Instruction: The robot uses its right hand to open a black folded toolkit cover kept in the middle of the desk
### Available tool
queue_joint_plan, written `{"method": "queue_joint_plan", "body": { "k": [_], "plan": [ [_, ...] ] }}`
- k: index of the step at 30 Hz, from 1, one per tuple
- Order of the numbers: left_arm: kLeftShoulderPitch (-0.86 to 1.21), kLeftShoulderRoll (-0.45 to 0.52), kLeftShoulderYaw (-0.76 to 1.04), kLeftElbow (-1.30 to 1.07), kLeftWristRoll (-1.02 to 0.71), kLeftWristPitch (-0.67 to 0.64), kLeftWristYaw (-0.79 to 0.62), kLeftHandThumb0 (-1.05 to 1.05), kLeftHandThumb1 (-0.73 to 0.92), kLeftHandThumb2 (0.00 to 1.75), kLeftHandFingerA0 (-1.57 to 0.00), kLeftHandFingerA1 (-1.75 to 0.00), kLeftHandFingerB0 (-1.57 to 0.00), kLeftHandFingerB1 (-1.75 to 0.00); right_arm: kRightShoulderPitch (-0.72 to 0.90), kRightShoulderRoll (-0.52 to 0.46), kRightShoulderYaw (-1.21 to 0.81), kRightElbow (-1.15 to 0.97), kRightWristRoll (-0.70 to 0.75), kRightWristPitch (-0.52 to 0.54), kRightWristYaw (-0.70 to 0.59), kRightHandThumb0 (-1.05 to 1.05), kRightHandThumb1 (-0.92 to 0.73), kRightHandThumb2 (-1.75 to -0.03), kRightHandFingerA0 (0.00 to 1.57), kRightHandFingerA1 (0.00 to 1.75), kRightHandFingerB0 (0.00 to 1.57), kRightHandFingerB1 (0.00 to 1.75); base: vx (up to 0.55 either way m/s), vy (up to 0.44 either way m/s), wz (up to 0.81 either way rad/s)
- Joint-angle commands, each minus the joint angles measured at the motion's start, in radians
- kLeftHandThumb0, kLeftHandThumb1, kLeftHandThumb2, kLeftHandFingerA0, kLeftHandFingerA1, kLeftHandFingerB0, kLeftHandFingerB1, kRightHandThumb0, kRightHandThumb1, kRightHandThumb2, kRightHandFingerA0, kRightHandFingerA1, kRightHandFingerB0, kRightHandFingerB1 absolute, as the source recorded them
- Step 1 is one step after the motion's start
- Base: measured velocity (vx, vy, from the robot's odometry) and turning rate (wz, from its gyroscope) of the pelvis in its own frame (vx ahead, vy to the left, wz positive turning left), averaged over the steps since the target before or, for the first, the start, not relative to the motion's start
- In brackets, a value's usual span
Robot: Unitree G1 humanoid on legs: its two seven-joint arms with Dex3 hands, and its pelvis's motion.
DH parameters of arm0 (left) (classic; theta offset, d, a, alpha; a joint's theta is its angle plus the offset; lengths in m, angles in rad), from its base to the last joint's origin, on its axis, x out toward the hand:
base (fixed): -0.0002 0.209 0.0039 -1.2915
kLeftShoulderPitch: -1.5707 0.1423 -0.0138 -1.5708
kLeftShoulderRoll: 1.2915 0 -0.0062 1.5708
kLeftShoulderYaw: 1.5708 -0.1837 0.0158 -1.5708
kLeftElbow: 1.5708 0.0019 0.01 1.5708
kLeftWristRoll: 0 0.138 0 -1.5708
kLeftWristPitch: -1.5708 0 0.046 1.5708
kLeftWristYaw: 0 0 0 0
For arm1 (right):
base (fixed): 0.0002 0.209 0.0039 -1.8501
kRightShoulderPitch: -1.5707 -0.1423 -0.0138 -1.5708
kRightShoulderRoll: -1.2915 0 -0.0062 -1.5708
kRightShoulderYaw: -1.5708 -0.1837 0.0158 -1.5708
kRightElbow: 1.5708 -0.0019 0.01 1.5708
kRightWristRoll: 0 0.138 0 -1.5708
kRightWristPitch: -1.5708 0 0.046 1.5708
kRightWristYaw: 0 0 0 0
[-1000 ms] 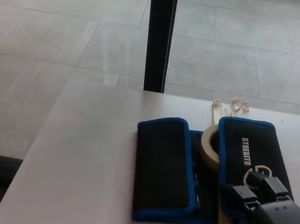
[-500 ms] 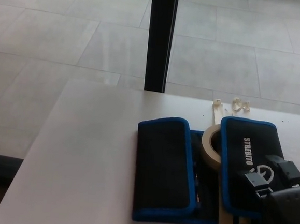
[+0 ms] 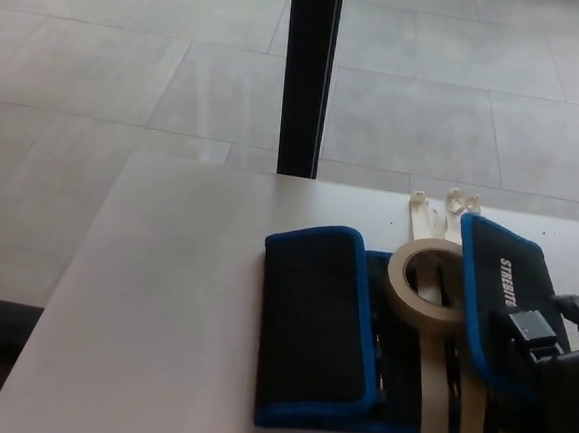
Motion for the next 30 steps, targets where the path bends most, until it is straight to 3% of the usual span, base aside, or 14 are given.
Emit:
{"method": "queue_joint_plan", "body": {
  "k": [1, 2, 3, 6, 7, 9, 10, 13, 14, 17, 19, 25, 27, 30],
  "plan": [
    [-0.001, 0.03, -0.012, 0.012, -0.017, -0.05, -0.009, -0.48, 0.5, 0.55, -0.79, -0.68, -0.81, -0.53, -0.016, 0.003, -0.032, 0.029, -0.026, -0.013, -0.08, -0.31, -0.64, -0.66, 0.91, 1.59, 0.56, 0.48, 0.0, 0.0, 0.0],
    [-0.001, 0.031, -0.015, 0.01, -0.017, -0.051, -0.007, -0.49, 0.49, 0.57, -0.81, -0.7, -0.79, -0.53, -0.018, 0.006, -0.037, 0.034, -0.024, -0.023, -0.083, -0.27, -0.64, -0.67, 1.0, 1.68, 0.63, 0.5, 0.0, 0.0, 0.0],
    [-0.002, 0.031, -0.02, 0.007, -0.014, -0.053, -0.002, -0.49, 0.51, 0.56, -0.81, -0.67, -0.8, -0.53, -0.026, 0.004, -0.039, 0.045, -0.025, -0.043, -0.101, -0.32, -0.64, -0.67, 0.98, 1.66, 0.76, 0.56, 0.0, 0.0, 0.0],
    [-0.006, 0.033, -0.027, 0.009, -0.015, -0.056, -0.004, -0.48, 0.51, 0.56, -0.8, -0.66, -0.79, -0.53, -0.034, -0.003, -0.046, 0.058, -0.031, -0.065, -0.118, -0.34, -0.66, -0.67, 0.92, 1.64, 0.8, 0.57, 0.0, 0.0, 0.0],
    [-0.007, 0.033, -0.028, 0.01, -0.015, -0.056, -0.005, -0.49, 0.51, 0.56, -0.78, -0.67, -0.78, -0.53, -0.034, -0.001, -0.051, 0.057, -0.031, -0.06, -0.121, -0.38, -0.66, -0.65, 0.92, 1.69, 0.85, 0.57, 0.0, 0.0, 0.0],
    [-0.011, 0.035, -0.026, 0.014, -0.023, -0.055, -0.01, -0.49, 0.51, 0.56, -0.76, -0.66, -0.78, -0.53, -0.036, 0.004, -0.072, 0.06, -0.019, -0.062, -0.126, -0.38, -0.63, -0.68, 0.93, 1.63, 0.94, 0.64, 0.0, 0.0, 0.0],
    [-0.016, 0.036, -0.021, 0.016, -0.03, -0.053, -0.012, -0.49, 0.5, 0.55, -0.76, -0.67, -0.79, -0.53, -0.035, 0.012, -0.093, 0.057, 0.002, -0.055, -0.106, -0.34, -0.62, -0.72, 0.98, 1.7, 0.92, 0.73, 0.0, 0.0, 0.0],
    [-0.02, 0.038, -0.025, 0.02, -0.031, -0.056, -0.013, -0.49, 0.5, 0.56, -0.77, -0.68, -0.79, -0.54, -0.036, 0.021, -0.117, 0.059, 0.008, -0.058, -0.104, -0.29, -0.59, -0.74, 0.99, 1.71, 0.95, 0.76, 0.0, 0.0, 0.0],
    [-0.025, 0.04, -0.025, 0.021, -0.032, -0.059, -0.018, -0.52, 0.5, 0.55, -0.72, -0.66, -0.76, -0.54, -0.04, 0.031, -0.142, 0.067, 0.037, -0.081, -0.108, -0.31, -0.57, -0.75, 0.99, 1.71, 0.96, 0.85, 0.0, 0.0, 0.0],
    [-0.027, 0.044, -0.034, 0.022, -0.029, -0.056, -0.019, -0.53, 0.51, 0.56, -0.77, -0.69, -0.78, -0.53, 0.001, 0.074, -0.267, 0.025, 0.194, -0.101, 0.011, -0.28, -0.57, -0.68, 1.04, 1.67, 0.93, 0.89, 0.0, 0.0, 0.0],
    [-0.022, 0.047, -0.038, 0.022, -0.025, -0.059, -0.019, -0.53, 0.51, 0.56, -0.77, -0.69, -0.78, -0.53, 0.009, 0.085, -0.293, 0.015, 0.21, -0.103, 0.035, -0.28, -0.57, -0.68, 1.04, 1.67, 0.93, 0.89, 0.0, 0.0, 0.0],
    [-0.025, 0.058, -0.039, 0.014, -0.025, -0.051, -0.023, -0.52, 0.52, 0.56, -0.76, -0.68, -0.77, -0.52, 0.07, 0.067, -0.537, -0.082, 0.458, -0.056, 0.243, -0.22, -0.67, -0.81, 0.98, 1.58, 0.88, 0.89, 0.0, 0.0, 0.0],
    [-0.025, 0.058, -0.029, 0.014, -0.037, -0.047, -0.028, -0.5, 0.51, 0.56, -0.76, -0.7, -0.78, -0.53, 0.074, 0.058, -0.596, -0.069, 0.499, -0.06, 0.25, -0.18, -0.64, -0.8, 1.0, 1.55, 0.93, 0.82, 0.0, 0.0, 0.0],
    [-0.023, 0.057, -0.034, 0.018, -0.029, -0.053, -0.02, -0.5, 0.51, 0.56, -0.76, -0.67, -0.78, -0.53, 0.068, 0.086, -0.744, -0.018, 0.624, -0.052, 0.237, -0.18, -0.56, -0.95, 1.02, 1.51, 0.96, 0.88, 0.0, 0.0, 0.0]
  ]
}}
